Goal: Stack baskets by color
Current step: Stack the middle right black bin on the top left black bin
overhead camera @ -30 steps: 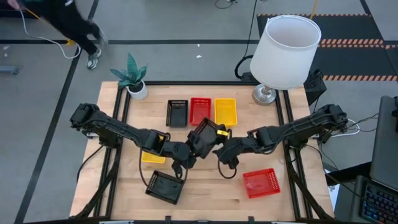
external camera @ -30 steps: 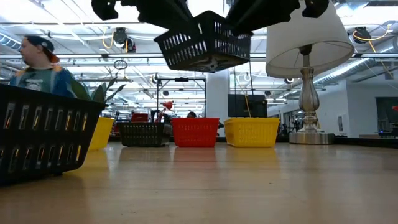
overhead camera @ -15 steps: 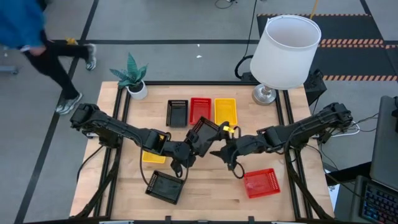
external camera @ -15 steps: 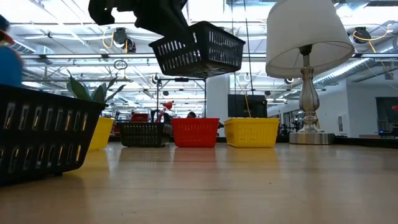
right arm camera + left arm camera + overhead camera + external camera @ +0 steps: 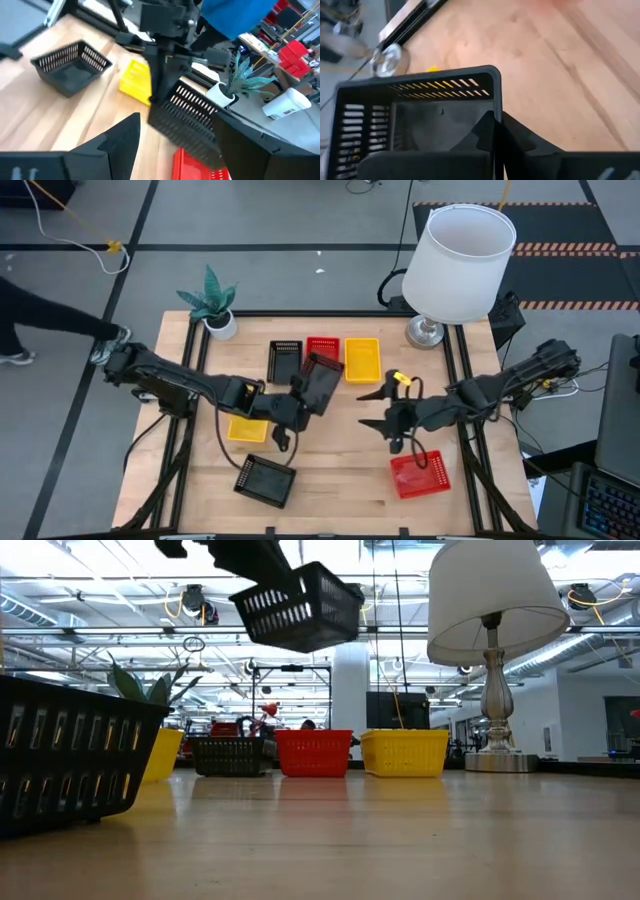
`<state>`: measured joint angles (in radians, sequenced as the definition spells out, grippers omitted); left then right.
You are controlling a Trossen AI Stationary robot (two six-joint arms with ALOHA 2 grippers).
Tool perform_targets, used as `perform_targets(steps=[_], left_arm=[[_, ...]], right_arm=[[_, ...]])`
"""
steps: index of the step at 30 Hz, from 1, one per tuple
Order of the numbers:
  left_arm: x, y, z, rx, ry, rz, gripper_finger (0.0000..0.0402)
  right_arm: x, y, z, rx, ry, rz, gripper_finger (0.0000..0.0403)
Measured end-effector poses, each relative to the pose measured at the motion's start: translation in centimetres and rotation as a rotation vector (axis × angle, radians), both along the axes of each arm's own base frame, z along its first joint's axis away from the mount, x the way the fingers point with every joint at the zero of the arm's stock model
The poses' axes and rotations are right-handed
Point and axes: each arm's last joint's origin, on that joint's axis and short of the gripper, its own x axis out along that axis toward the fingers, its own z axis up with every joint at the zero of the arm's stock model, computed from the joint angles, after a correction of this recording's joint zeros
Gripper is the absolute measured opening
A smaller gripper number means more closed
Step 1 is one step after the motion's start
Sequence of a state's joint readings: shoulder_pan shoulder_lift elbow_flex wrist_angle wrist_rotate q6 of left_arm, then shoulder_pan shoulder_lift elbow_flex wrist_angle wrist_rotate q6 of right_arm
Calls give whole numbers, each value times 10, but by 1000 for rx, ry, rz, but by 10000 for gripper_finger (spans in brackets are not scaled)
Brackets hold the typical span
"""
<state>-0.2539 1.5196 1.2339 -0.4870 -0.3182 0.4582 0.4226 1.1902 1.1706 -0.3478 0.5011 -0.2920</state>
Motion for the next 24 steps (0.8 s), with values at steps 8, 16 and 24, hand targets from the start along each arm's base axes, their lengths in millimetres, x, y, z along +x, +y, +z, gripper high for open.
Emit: perform_targets(steps=[8,16,24], left_arm=[[-12,29,19,-39,-42,116,13],[-20,52,13,-74,57,245,9],[-21,69,5,-89,78,316,7]], right_arm=[[-15,-4,8,64,-5,-16,238],[-16,-4,8,64,-5,-16,205],[-16,-4,7,62,-1,-16,171]])
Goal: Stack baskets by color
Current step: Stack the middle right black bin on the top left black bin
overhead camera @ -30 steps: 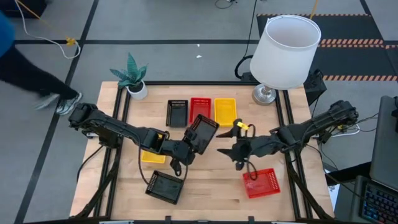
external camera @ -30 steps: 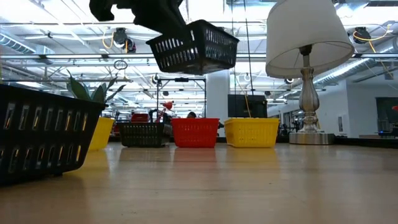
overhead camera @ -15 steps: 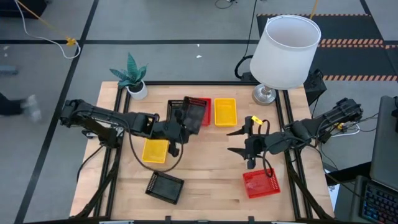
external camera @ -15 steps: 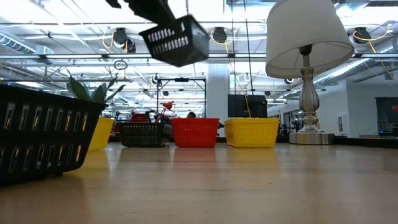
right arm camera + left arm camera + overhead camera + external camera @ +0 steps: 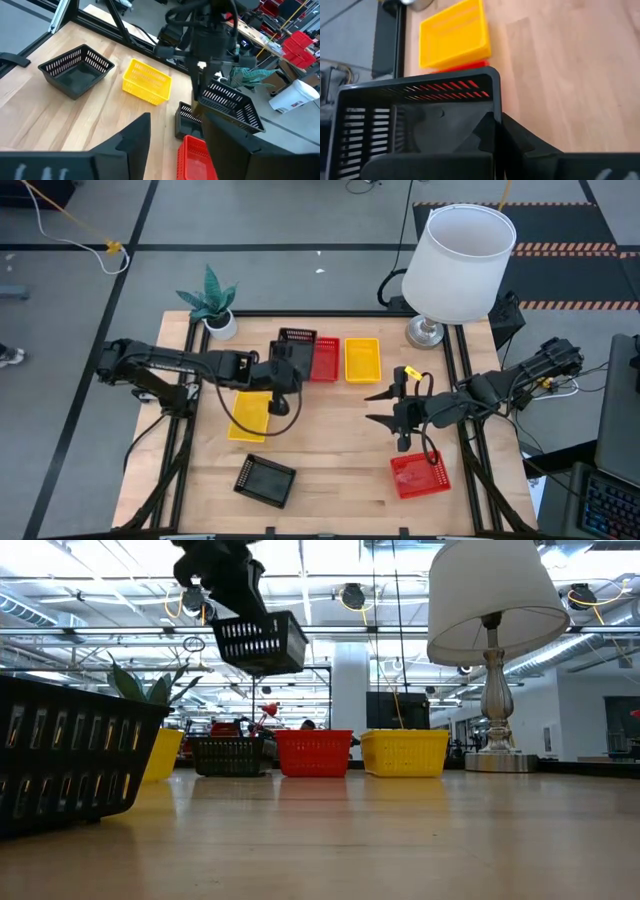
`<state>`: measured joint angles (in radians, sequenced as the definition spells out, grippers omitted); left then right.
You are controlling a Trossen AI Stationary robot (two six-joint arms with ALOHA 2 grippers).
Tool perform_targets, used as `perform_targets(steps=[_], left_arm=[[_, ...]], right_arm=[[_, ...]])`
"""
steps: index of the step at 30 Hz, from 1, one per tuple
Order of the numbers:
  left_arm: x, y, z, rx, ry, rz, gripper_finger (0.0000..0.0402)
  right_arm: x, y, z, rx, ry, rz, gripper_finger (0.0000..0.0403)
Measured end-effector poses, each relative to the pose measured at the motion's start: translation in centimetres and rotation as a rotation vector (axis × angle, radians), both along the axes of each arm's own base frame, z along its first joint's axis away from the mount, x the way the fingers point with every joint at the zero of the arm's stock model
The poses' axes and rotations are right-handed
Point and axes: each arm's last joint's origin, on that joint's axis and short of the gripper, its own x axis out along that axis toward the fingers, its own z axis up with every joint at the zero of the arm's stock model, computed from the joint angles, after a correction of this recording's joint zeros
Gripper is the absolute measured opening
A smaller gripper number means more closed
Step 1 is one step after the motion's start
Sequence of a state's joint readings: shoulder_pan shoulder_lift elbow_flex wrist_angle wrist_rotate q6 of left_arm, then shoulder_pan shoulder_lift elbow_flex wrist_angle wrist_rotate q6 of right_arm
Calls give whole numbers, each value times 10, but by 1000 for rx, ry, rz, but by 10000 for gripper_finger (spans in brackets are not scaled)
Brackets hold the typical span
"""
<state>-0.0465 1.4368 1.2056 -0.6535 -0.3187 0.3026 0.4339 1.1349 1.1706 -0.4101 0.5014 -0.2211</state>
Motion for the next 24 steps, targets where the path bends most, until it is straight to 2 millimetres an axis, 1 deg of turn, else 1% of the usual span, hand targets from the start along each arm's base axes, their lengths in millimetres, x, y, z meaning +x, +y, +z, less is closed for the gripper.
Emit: perform_targets(steps=[5,10,13,18,24], left_arm=[[-1,12,-9,-10,8,55,16],[-4,23,-20,-19,36,94,8],[-6,28,-27,-19,44,110,16],[-9,33,-41,-33,65,93,7],[-11,39,-54,-33,72,99,17]], right_arm=[[0,0,0,0,0,0,158],[0,0,0,-1,2,0,155],[0,0,0,-5,2,2,155],[0,0,0,-30,4,12,155],[0,0,0,-47,6,19,155]])
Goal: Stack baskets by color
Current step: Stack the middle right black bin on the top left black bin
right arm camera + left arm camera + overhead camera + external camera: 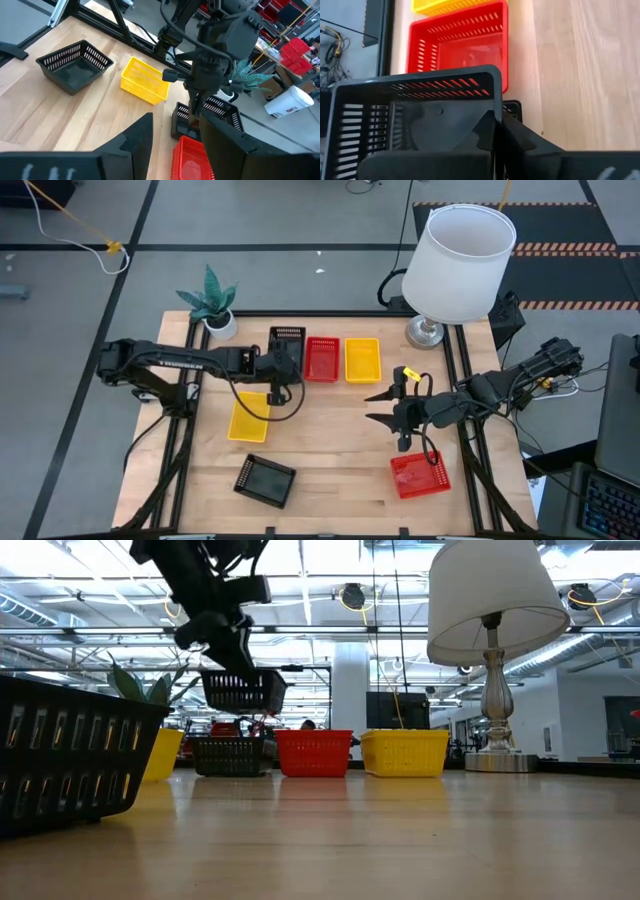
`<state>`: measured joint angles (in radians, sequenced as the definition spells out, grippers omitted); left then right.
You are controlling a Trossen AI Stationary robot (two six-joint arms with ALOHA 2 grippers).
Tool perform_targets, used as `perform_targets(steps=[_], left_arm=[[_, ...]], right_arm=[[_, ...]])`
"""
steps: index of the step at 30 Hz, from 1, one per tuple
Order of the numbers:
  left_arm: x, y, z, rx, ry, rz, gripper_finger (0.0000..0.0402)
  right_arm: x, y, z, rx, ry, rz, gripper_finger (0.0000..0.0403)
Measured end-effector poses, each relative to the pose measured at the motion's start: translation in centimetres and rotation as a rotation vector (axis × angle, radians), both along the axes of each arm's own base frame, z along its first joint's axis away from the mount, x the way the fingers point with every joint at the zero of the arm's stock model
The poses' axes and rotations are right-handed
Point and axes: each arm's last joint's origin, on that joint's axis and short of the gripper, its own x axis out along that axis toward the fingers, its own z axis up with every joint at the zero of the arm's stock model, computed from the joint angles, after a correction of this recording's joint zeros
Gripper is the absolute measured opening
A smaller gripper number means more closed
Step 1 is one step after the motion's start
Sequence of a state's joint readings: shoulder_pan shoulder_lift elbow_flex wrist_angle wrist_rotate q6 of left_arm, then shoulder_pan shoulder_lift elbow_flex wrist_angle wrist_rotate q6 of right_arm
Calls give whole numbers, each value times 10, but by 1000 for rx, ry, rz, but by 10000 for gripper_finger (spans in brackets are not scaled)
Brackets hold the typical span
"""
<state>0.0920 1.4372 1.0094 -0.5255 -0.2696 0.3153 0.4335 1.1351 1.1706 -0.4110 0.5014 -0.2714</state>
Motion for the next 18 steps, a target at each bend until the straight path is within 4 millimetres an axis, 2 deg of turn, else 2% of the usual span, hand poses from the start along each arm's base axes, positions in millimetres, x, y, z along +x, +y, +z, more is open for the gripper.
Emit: perform_targets(steps=[4,10,14,18], left_arm=[[-3,6,-6,4,21,-1,7],[-6,14,-17,-21,8,14,19],[-7,17,-18,-64,0,0,7],[-7,17,-20,-70,1,5,18]], right_arm=[[0,0,0,-2,0,1,155],[0,0,0,-1,0,0,155],[0,0,0,0,0,0,155],[0,0,0,1,-1,0,155]])
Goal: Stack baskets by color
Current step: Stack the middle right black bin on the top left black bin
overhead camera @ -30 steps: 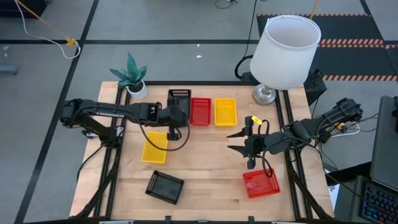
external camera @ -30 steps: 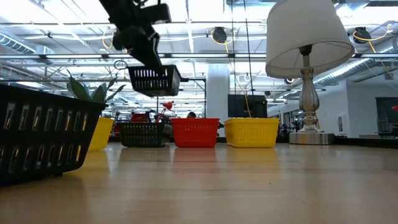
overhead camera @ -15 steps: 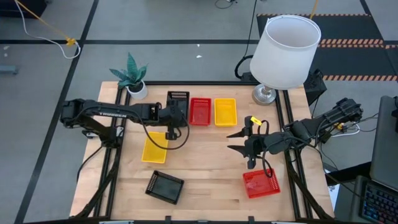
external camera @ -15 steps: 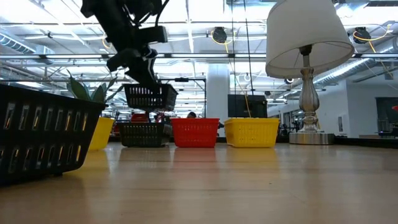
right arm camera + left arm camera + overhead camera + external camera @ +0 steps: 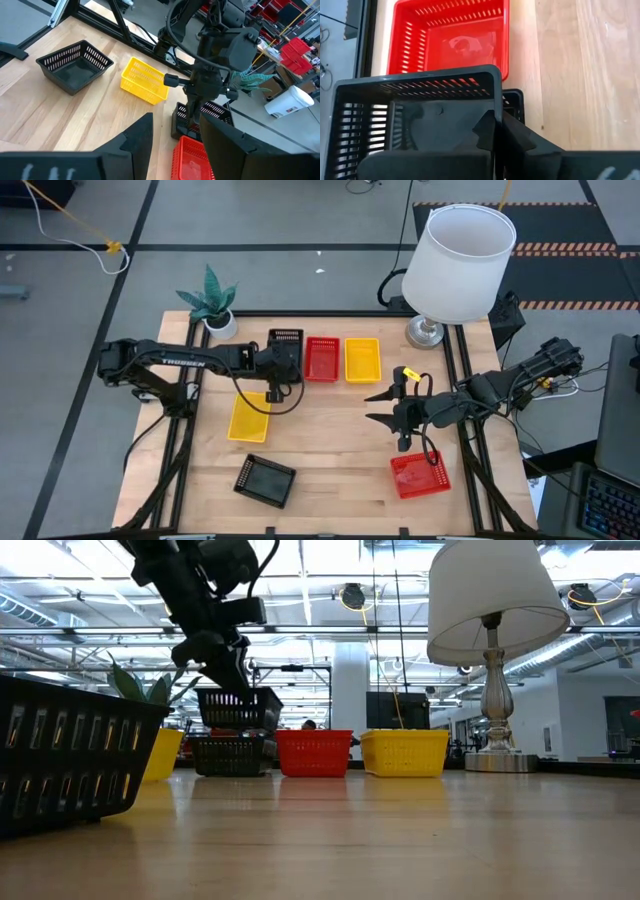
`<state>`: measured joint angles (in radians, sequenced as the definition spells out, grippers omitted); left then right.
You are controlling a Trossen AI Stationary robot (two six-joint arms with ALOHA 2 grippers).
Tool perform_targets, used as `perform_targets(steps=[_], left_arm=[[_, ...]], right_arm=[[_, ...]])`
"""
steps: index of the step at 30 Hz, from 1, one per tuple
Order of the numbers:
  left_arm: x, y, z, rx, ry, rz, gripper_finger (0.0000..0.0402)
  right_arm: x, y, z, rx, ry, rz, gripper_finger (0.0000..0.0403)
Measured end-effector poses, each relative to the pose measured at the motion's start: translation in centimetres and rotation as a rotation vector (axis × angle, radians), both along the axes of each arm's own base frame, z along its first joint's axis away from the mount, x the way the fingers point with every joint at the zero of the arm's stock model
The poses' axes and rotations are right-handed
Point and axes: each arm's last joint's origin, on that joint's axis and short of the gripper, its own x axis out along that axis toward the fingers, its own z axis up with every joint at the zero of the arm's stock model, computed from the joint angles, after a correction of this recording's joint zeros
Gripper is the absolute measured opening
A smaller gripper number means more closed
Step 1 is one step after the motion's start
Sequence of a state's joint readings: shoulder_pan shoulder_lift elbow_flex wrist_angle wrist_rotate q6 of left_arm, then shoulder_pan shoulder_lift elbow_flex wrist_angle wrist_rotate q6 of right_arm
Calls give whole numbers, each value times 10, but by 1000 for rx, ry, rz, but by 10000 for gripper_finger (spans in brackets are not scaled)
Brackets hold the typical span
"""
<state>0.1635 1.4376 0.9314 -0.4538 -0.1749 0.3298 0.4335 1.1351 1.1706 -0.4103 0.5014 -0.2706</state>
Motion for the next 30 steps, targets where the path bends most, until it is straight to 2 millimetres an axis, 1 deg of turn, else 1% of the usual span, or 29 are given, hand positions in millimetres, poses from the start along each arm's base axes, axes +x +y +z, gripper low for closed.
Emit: perform_targets(steps=[6,11,16,21,26,30], left_arm=[[0,-1,0,-21,2,-15,7],[-1,0,-1,-30,12,-3,19],[-3,4,-2,-36,23,11,7],[-3,4,-1,-43,16,5,20],[-3,4,-2,-42,25,3,8],[-5,6,-3,-42,44,14,18]], right_arm=[[0,0,0,0,0,0,155],[0,0,0,2,1,3,155],[0,0,0,2,1,3,155],[0,0,0,2,1,3,155],[0,0,0,2,1,3,155],[0,0,0,2,1,3,155]])
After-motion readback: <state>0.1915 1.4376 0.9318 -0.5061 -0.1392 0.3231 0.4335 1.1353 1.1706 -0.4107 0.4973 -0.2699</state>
